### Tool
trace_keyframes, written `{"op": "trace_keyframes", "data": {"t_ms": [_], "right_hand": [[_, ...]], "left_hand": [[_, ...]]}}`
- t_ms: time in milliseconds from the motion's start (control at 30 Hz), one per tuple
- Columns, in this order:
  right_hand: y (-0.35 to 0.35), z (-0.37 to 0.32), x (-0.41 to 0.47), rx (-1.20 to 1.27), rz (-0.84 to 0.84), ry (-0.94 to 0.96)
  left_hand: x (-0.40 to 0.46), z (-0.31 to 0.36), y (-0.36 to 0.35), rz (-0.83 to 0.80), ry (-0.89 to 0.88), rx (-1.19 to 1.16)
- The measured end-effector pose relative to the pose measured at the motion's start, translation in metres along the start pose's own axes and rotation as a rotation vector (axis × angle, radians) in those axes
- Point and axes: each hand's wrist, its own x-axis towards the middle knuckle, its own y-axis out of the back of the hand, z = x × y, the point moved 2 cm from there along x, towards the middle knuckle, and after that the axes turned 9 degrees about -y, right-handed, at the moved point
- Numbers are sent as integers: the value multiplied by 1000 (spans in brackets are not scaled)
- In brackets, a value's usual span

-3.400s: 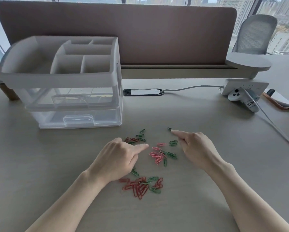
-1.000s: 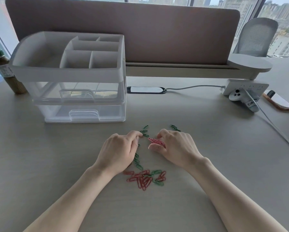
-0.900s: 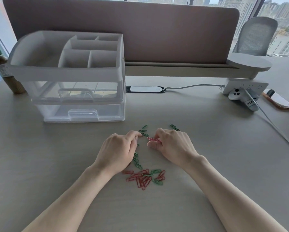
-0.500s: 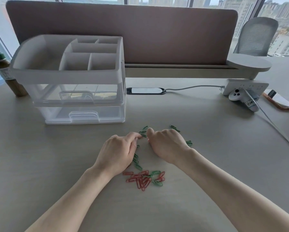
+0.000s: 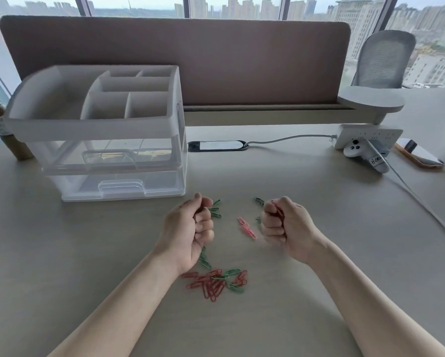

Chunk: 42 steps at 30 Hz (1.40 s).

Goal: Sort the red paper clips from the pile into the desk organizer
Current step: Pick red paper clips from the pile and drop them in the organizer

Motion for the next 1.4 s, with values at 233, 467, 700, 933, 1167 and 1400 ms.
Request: {"op": "trace_keyframes", "data": {"t_ms": [233,467,700,933,1167,1400], "right_hand": [[14,1,-3,279,-296,-127],[22,-3,-6,261,-284,-104],[32,-5,-3,289,-222,-81],[31,-3,0,320,-211,-103],[32,-3,-2,318,-181,-105],[25,-3,-4,96,-101,-63]], "left_hand": [[7,-7,-8,-132,-59,324],[22,-10,-23,-555,-667,1847],[38,-24,-19,-691,-693,1709],[33,-25,-23,-681,-821,1578],[27,-27,-34,-689,-805,1879],[28,-16,-22,-530,-591,1752]]}}
